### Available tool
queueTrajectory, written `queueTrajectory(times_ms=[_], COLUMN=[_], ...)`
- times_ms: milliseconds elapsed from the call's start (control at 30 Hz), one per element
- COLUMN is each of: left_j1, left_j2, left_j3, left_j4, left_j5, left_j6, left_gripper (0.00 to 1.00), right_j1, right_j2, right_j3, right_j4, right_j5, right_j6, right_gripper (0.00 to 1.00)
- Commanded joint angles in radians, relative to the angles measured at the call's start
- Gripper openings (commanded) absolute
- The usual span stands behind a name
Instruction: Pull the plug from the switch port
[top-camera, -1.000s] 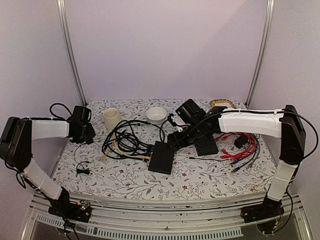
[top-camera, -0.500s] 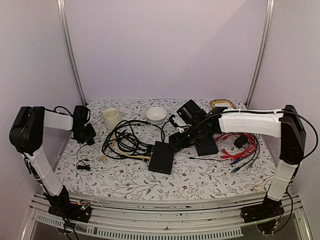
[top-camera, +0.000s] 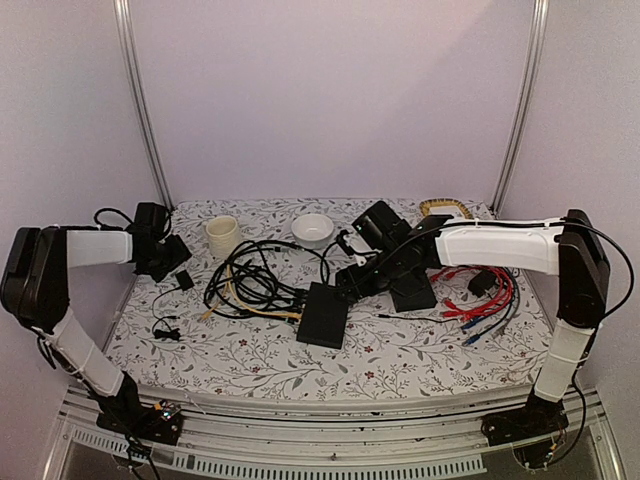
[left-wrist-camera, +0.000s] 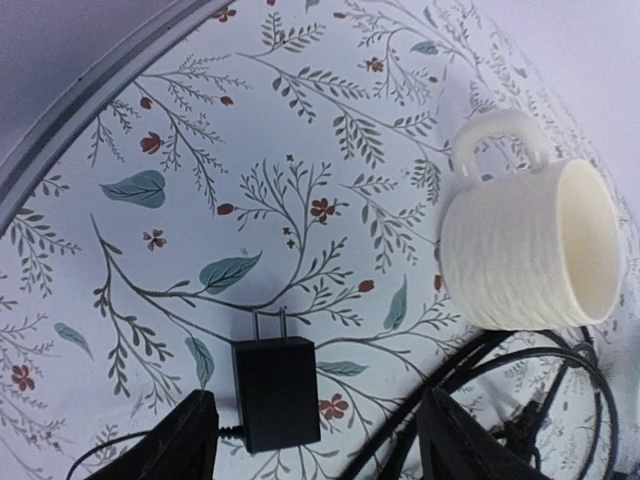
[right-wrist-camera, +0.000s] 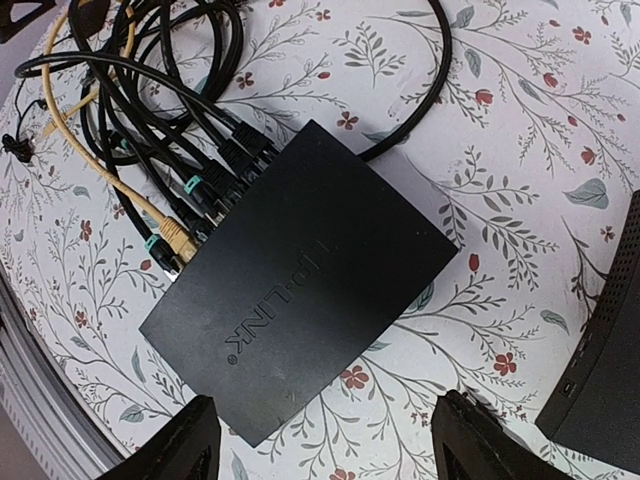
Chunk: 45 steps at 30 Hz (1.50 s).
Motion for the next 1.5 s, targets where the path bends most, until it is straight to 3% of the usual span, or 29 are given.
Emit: queueTrajectory(times_ms=[0,167,433,700,967,1467], left_j1=[-0.011,-0.155,-0.579,-0.884,-0.99,-0.994], left_j2=[-0.191,-0.399,-0.585,-0.587,-0.358,-0.067], left_j3=[-0.084,-0.188,-0.35,-0.45,-0.441,-0.496], left_j4=[0.051,0.109,0.131,0.198,0.417,0.796], left_j5=[0.049,0.024,-0.039,-0.108,-0.097,-0.183], left_j6=[-0.115,-0.184,-0.323,-0.469,-0.528,-0.703], left_gripper=[0.71,0.71,0.71,0.71,0.71,0.72], right_j1=[-0.007,-0.007,-0.006,0.007,0.007,0.007], right_j2=[-0.007,-0.026,-0.09,-0.141,-0.185,-0.252], right_j3=[-0.021,-0.066,-0.198,-0.268,-0.311,-0.384], right_j4=[0.065,0.148,0.346,0.397,0.413,0.471], right_j5=[-0.039,-0.089,-0.188,-0.186,-0.191,-0.218], right_j6=[0.038,0.111,0.278,0.368,0.398,0.429], right_gripper=[0.75,0.75,0.76,0.77,0.77,0.77])
